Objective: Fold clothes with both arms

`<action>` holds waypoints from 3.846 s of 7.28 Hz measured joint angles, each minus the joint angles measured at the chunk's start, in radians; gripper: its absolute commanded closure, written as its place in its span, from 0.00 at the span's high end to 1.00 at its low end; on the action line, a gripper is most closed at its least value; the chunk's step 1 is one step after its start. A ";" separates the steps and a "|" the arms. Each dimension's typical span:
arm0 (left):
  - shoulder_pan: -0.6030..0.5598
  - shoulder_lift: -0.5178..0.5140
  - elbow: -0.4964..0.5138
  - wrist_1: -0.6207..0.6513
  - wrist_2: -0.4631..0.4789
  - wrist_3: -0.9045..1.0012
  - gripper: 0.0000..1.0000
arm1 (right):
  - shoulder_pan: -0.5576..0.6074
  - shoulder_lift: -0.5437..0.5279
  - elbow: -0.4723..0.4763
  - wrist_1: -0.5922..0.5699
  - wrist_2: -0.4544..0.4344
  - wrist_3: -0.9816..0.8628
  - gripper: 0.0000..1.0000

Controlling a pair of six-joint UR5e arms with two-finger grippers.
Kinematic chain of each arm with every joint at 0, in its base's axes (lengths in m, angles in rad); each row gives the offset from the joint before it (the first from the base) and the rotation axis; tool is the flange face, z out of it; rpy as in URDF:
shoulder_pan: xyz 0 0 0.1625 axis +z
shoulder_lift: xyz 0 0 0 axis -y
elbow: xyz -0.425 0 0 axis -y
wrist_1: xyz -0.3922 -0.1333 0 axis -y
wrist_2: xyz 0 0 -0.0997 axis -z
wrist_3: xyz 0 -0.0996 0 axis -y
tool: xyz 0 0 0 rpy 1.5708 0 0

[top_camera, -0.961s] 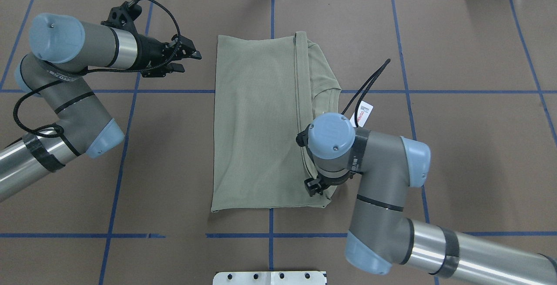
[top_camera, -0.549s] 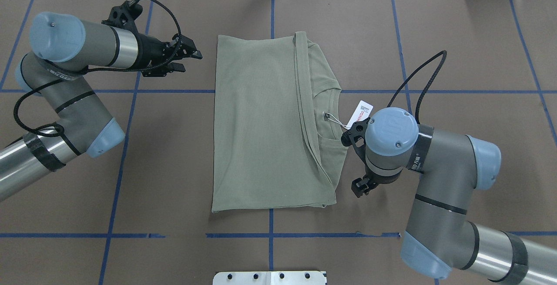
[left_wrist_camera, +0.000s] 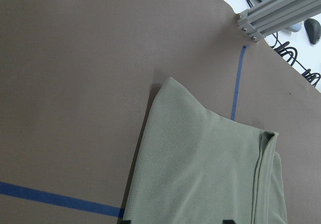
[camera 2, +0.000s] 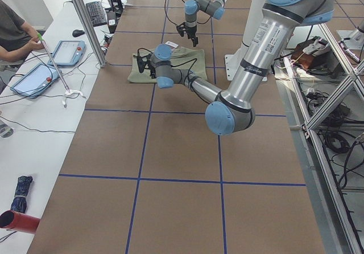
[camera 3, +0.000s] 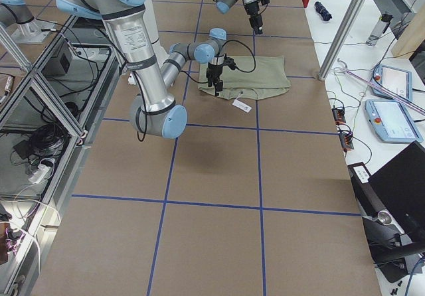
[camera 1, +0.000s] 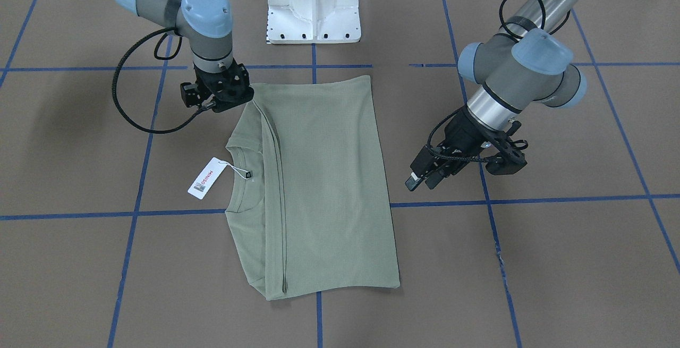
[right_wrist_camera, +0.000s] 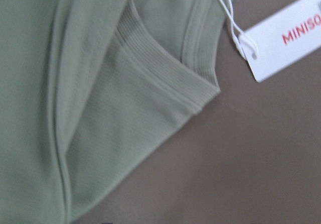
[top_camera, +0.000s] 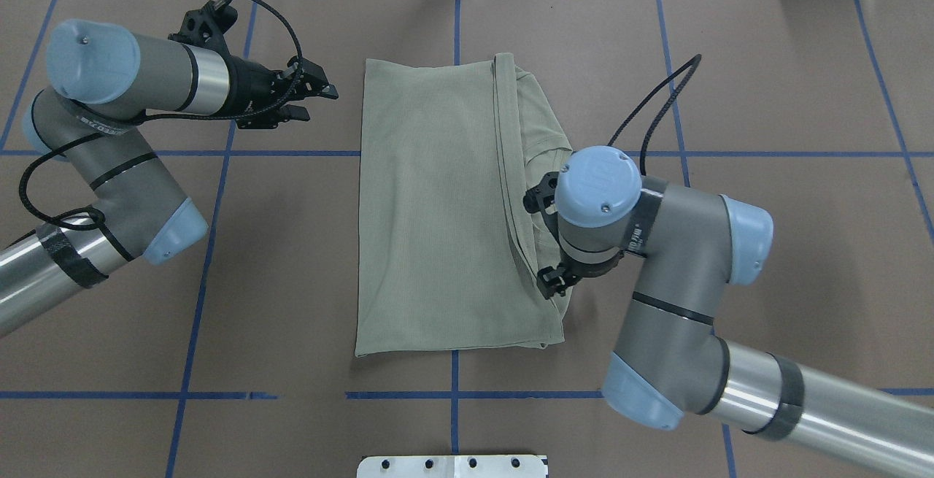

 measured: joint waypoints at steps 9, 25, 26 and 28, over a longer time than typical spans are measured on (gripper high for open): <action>-0.004 0.013 -0.003 -0.005 -0.005 0.001 0.68 | 0.100 -0.054 -0.071 0.078 0.028 -0.052 0.95; -0.065 0.045 -0.045 0.000 -0.089 0.002 0.68 | 0.328 0.190 -0.459 0.294 0.077 -0.100 0.98; -0.074 0.045 -0.048 0.000 -0.102 0.002 0.68 | 0.307 0.168 -0.383 0.292 0.078 0.007 0.98; -0.080 0.047 -0.053 0.000 -0.109 0.002 0.68 | 0.225 0.068 -0.168 0.300 0.062 0.342 0.98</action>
